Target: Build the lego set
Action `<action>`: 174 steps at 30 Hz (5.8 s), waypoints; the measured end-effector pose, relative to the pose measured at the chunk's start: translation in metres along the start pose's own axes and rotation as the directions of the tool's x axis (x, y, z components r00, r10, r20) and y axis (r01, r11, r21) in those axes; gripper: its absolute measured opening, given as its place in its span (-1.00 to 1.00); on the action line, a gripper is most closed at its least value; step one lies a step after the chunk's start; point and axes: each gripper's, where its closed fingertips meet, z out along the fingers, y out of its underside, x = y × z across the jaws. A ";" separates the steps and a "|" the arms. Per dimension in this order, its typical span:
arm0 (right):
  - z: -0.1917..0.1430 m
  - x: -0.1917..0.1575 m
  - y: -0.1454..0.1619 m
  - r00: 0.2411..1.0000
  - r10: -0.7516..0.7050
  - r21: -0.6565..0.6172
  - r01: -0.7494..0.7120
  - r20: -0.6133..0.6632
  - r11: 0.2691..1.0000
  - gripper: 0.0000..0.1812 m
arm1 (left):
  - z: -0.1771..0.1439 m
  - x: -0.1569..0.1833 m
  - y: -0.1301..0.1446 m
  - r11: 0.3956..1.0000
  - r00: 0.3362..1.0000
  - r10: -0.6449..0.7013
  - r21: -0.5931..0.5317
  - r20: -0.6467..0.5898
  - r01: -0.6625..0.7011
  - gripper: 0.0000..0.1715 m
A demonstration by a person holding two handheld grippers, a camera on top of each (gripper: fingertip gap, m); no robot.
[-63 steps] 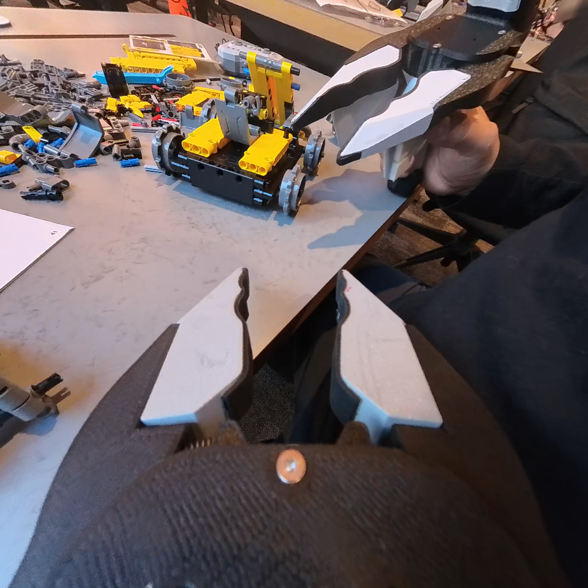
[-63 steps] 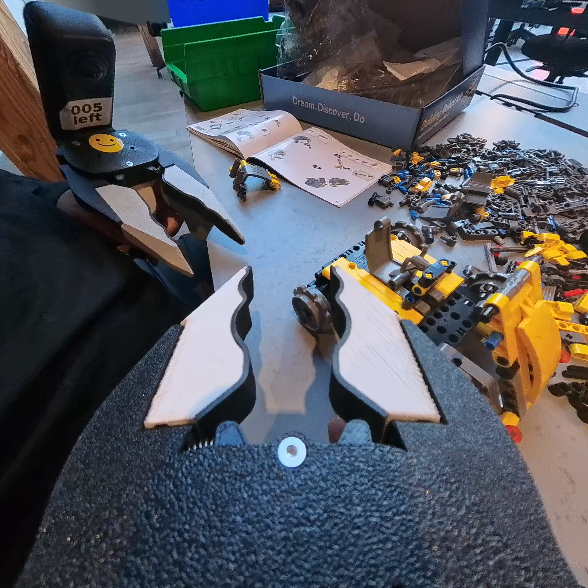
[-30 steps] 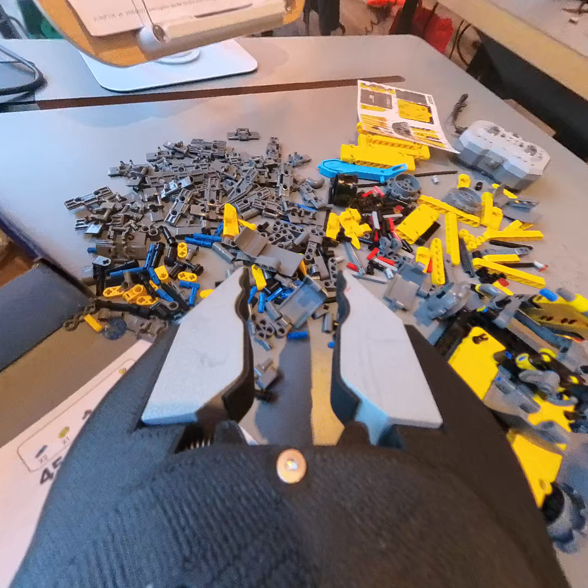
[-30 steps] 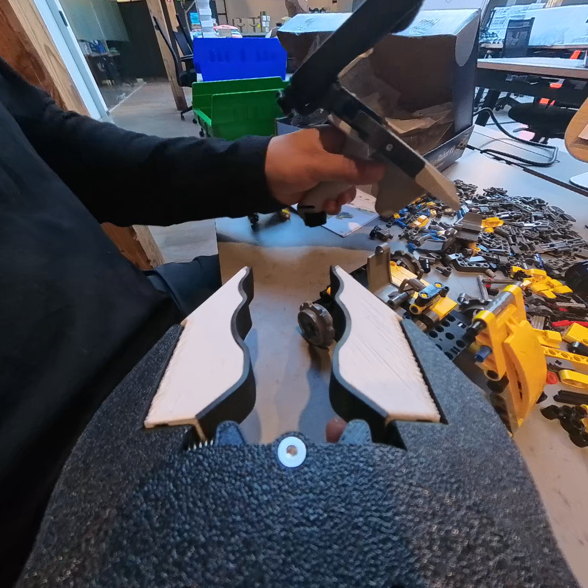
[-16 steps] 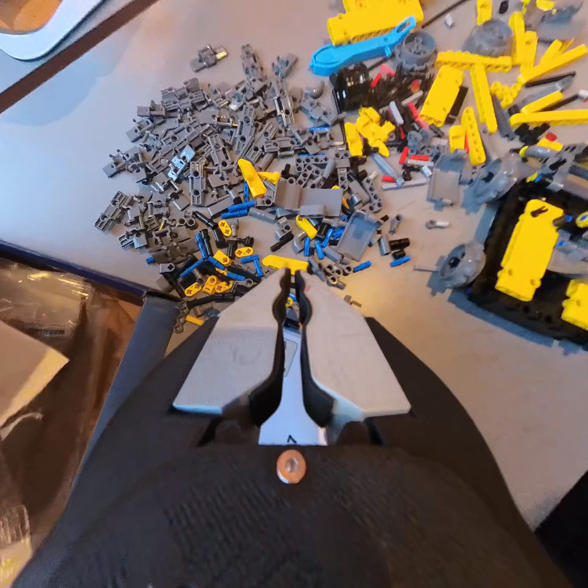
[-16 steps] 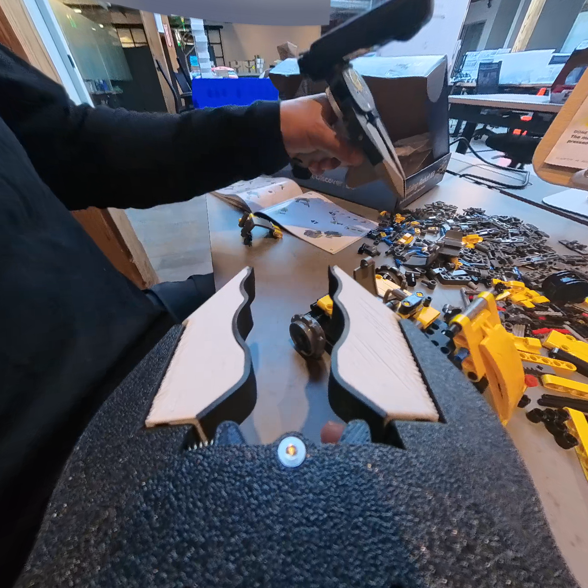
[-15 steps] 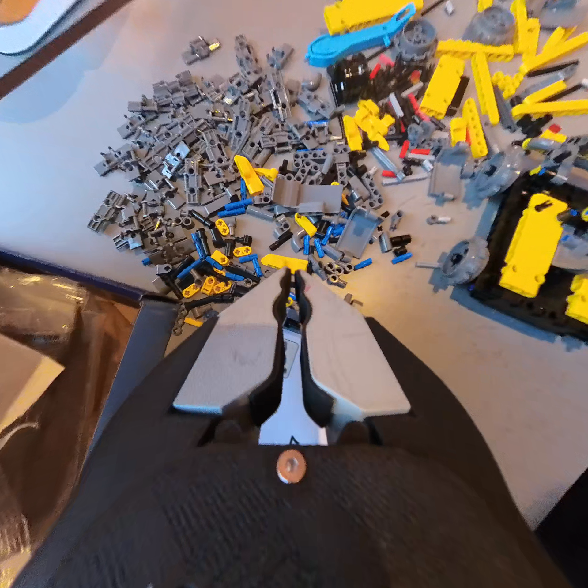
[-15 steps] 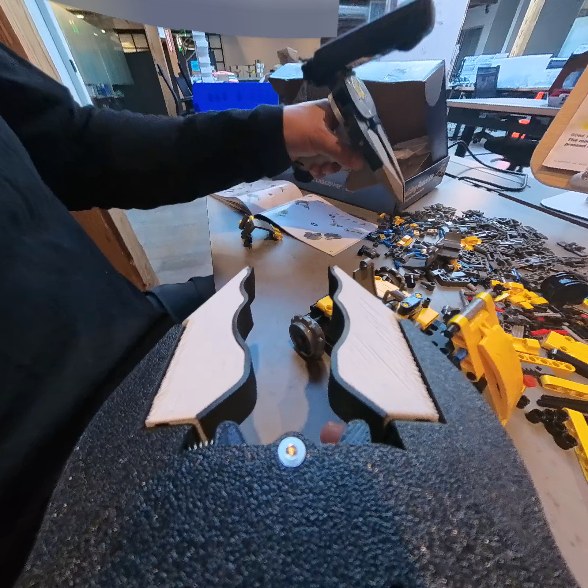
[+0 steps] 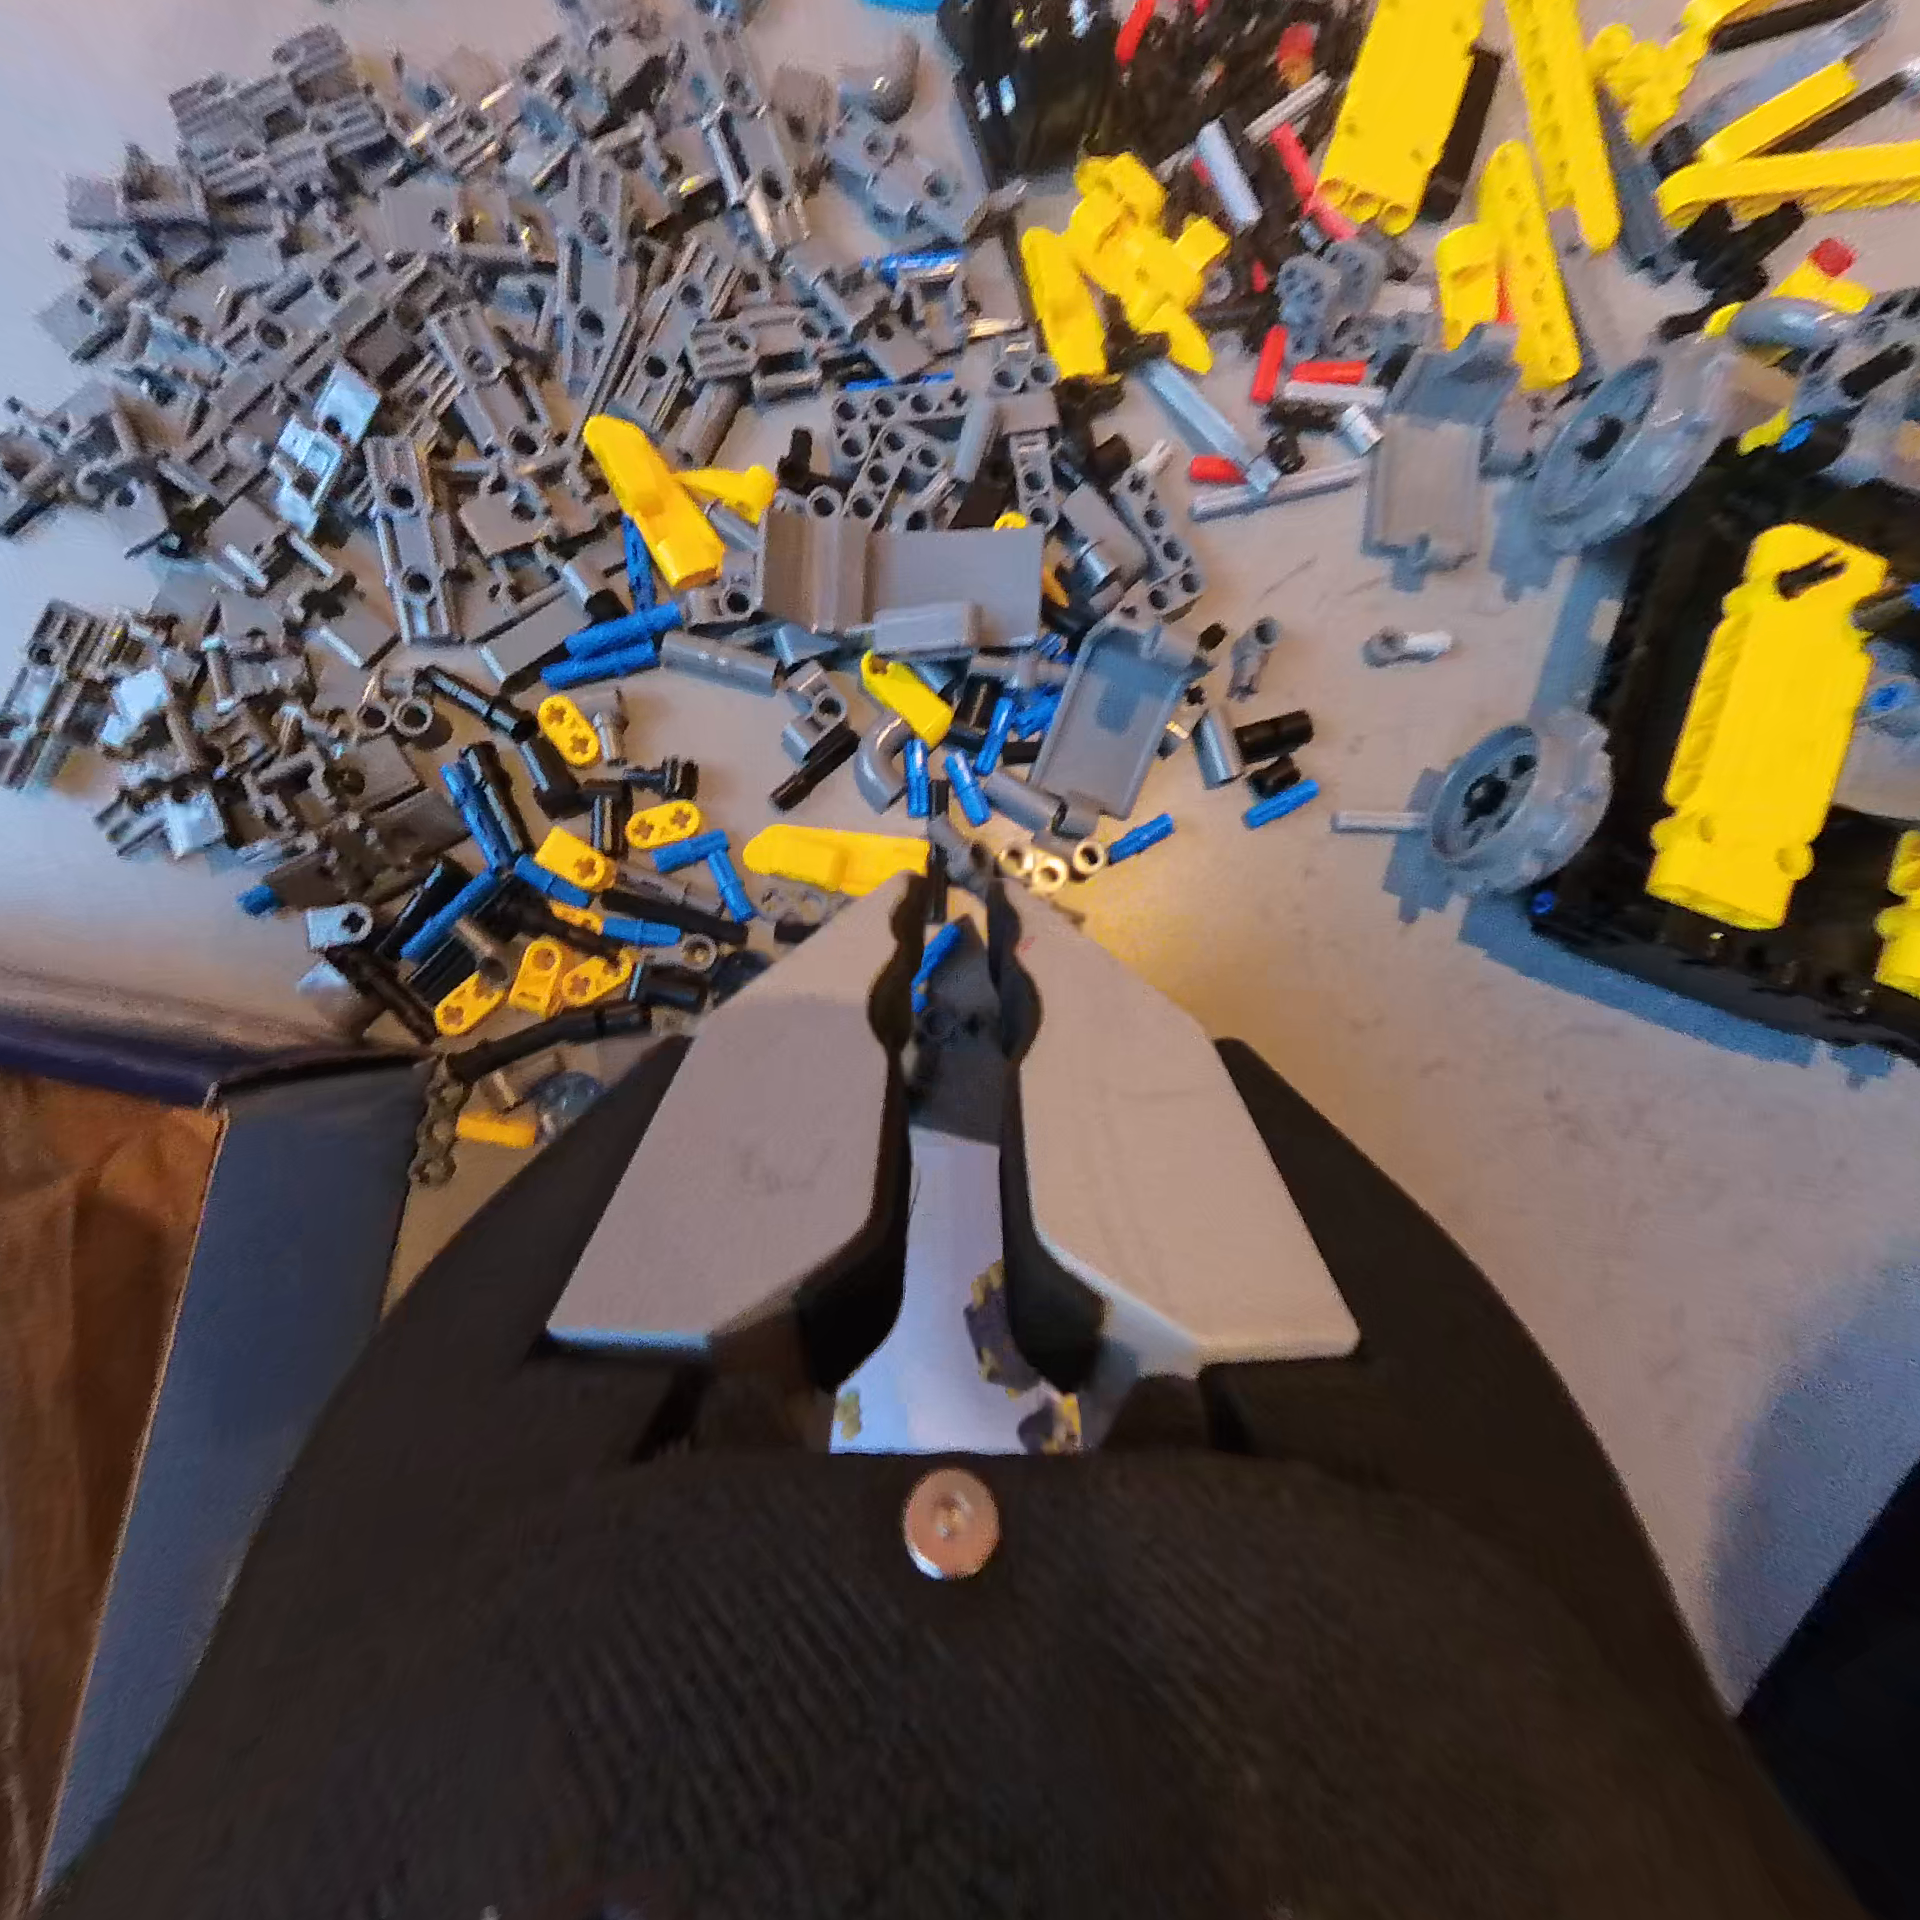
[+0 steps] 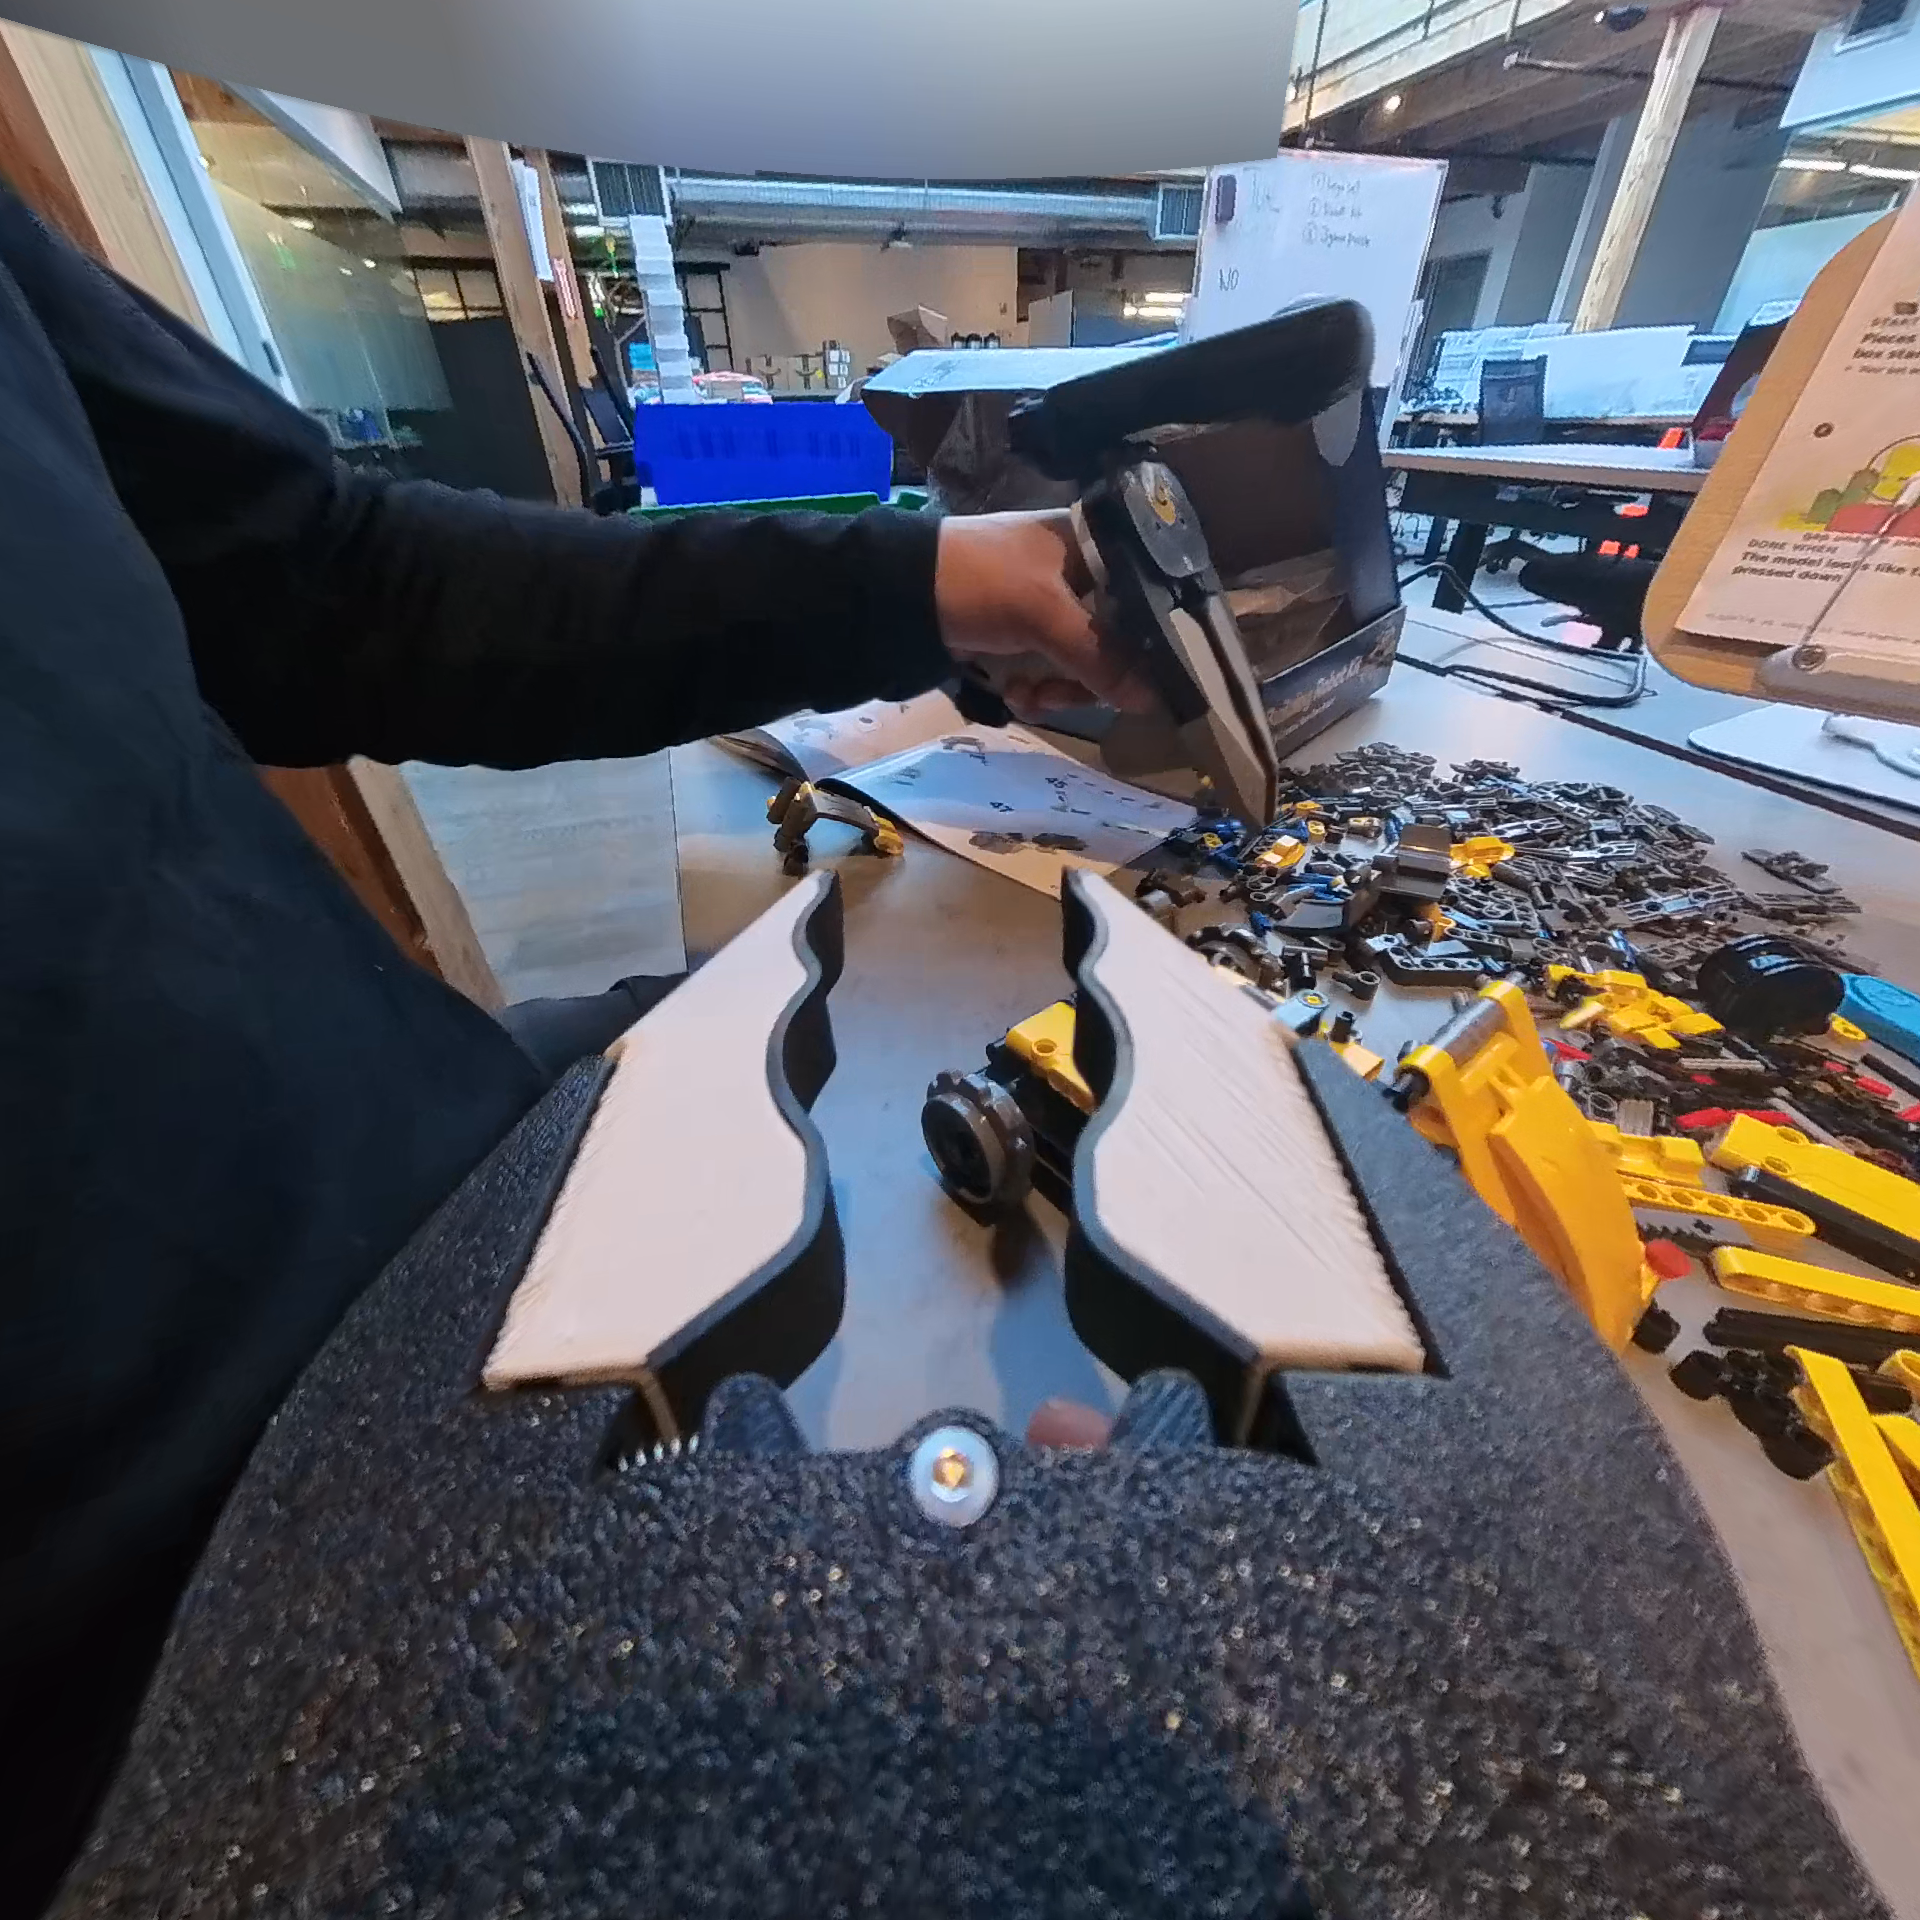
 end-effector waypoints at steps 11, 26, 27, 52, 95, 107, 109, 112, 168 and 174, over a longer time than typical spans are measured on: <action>-0.003 0.001 -0.005 1.000 -0.012 0.036 0.012 -0.007 0.999 -0.55 | 0.022 0.013 -0.045 0.997 0.996 0.077 0.015 -0.035 -0.077 -0.80; -0.007 0.001 -0.009 1.000 -0.004 0.065 0.004 0.002 0.998 -0.55 | 0.054 -0.010 -0.048 1.000 1.000 0.011 -0.015 -0.007 -0.011 -0.83; -0.007 0.001 -0.009 1.000 -0.004 0.067 0.004 0.002 0.998 -0.55 | 0.054 -0.007 -0.048 1.000 1.000 0.013 -0.016 -0.016 -0.013 -0.80; -0.009 0.000 -0.011 1.000 -0.002 0.087 0.001 0.008 0.996 -0.56 | 0.092 0.065 -0.128 0.977 0.968 0.210 0.075 -0.141 -0.201 -0.86; -0.016 -0.001 -0.018 0.999 0.025 0.146 -0.032 0.049 0.989 -0.59 | 0.121 0.071 -0.120 0.862 0.842 0.476 -0.055 -0.255 -0.504 -0.97; -0.016 -0.001 -0.018 0.999 0.017 0.149 -0.023 0.040 0.989 -0.59 | 0.030 0.080 -0.072 0.872 0.870 0.472 -0.068 -0.144 -0.485 -0.97; -0.016 -0.001 -0.018 0.999 0.016 0.147 -0.022 0.042 0.989 -0.59 | 0.007 0.074 -0.044 0.871 0.880 0.470 -0.121 -0.072 -0.475 -0.97; -0.016 -0.002 -0.018 0.999 0.019 0.143 -0.025 0.045 0.989 -0.59 | -0.019 0.066 -0.008 0.857 0.861 0.503 -0.164 0.068 -0.488 -0.97; -0.013 0.002 -0.016 1.000 0.019 0.131 -0.021 0.012 0.991 -0.61 | -0.027 0.093 0.082 0.743 0.729 0.666 -0.229 0.157 -0.629 -0.86; -0.013 0.002 -0.016 1.000 0.020 0.128 -0.022 0.015 0.991 -0.61 | -0.038 0.101 0.077 0.883 0.872 0.468 -0.109 0.142 -0.456 -0.88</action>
